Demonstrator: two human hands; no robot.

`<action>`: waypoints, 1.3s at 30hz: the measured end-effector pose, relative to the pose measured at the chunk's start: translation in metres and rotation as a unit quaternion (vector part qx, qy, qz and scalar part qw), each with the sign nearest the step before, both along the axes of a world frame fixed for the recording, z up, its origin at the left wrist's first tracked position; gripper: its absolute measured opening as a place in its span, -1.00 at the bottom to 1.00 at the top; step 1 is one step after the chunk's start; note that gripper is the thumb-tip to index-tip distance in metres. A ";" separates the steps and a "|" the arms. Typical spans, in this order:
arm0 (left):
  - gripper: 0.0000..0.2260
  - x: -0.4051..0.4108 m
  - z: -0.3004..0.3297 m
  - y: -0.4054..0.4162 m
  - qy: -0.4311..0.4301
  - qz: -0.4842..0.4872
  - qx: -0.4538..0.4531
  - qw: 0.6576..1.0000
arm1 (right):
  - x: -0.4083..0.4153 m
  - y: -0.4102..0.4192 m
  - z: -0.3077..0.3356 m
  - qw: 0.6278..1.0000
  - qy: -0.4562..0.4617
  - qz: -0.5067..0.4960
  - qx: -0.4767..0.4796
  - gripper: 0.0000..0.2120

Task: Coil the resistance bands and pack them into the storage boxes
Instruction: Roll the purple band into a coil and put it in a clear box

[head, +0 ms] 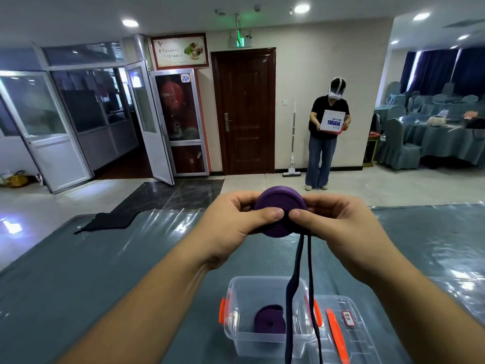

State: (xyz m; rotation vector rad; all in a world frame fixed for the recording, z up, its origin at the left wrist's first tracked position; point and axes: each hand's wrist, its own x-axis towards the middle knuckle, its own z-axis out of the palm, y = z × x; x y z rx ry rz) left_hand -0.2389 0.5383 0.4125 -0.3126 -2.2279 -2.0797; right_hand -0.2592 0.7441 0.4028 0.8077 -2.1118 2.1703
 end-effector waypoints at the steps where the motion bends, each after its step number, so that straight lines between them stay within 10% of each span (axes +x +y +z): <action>1: -0.69 0.000 -0.002 0.001 -0.007 -0.005 0.018 1.000 | 0.000 0.000 0.000 1.000 0.004 0.000 0.003 -0.65; 8: -0.83 -0.001 0.007 -0.004 0.030 0.011 -0.109 0.994 | 0.001 0.004 0.005 0.994 0.015 0.033 0.105 -0.80; 17: -0.82 0.005 0.007 -0.002 0.037 0.028 -0.050 0.998 | 0.003 0.001 0.000 0.997 0.008 0.022 0.076 -0.70; 23: -0.83 0.006 0.023 -0.017 0.046 -0.013 -0.211 0.976 | 0.005 0.005 0.009 0.989 0.032 0.037 0.140 -0.78; 30: -0.83 0.009 0.013 -0.007 0.037 0.035 -0.006 0.999 | 0.008 -0.004 0.000 1.000 -0.006 0.024 0.019 -0.68; 39: -0.74 0.011 0.016 -0.009 -0.009 -0.003 0.006 1.000 | 0.009 -0.003 0.004 1.000 -0.018 0.025 -0.003 -0.64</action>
